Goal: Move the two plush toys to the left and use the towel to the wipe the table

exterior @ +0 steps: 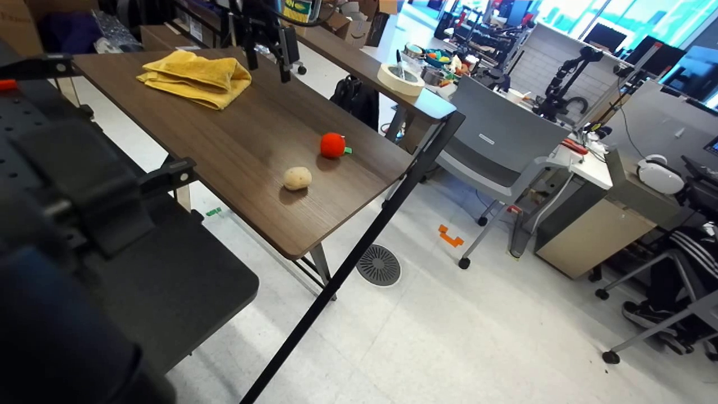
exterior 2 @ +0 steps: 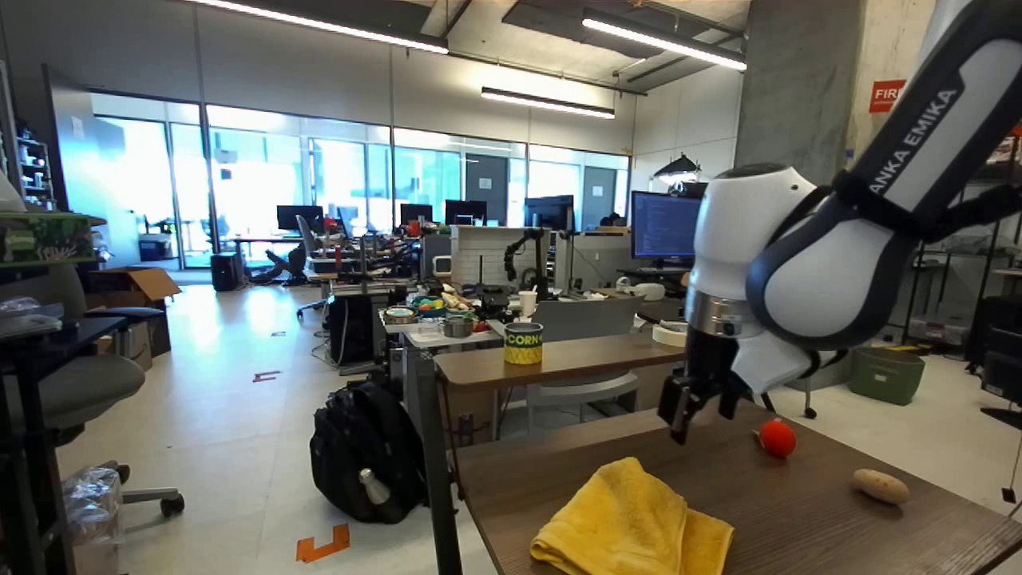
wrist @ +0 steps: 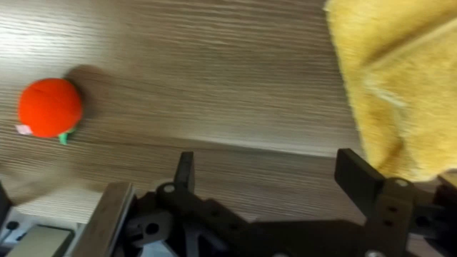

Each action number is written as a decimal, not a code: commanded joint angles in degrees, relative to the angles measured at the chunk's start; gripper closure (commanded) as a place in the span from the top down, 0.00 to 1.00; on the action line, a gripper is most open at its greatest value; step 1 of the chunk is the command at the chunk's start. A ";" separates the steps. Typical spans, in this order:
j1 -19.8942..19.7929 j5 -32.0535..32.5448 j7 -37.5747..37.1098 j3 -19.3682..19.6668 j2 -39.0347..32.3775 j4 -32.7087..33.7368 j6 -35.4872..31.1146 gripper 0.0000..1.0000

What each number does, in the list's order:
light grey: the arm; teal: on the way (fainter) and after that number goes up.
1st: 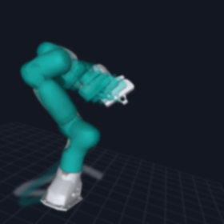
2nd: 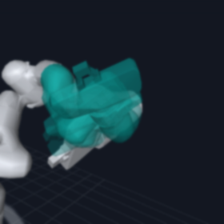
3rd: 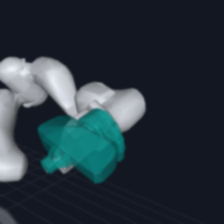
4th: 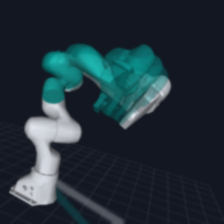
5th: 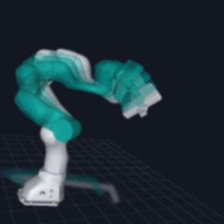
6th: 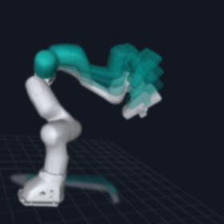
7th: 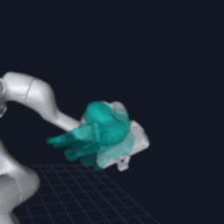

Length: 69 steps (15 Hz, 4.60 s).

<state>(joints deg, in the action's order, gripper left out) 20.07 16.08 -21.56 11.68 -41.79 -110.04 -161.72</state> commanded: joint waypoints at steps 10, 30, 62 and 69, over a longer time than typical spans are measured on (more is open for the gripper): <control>-8.23 -13.14 16.05 -19.13 -4.34 6.94 2.98 1.00; -7.06 -11.18 12.23 -6.97 -9.39 5.60 3.86 1.00; -1.07 -0.52 14.68 -0.30 -6.20 -9.16 -1.96 1.00; 7.67 4.18 16.83 -4.70 -5.75 -11.26 -4.11 1.00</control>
<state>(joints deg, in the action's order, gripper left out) 23.53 17.99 -4.79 8.81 -46.48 -120.31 -164.08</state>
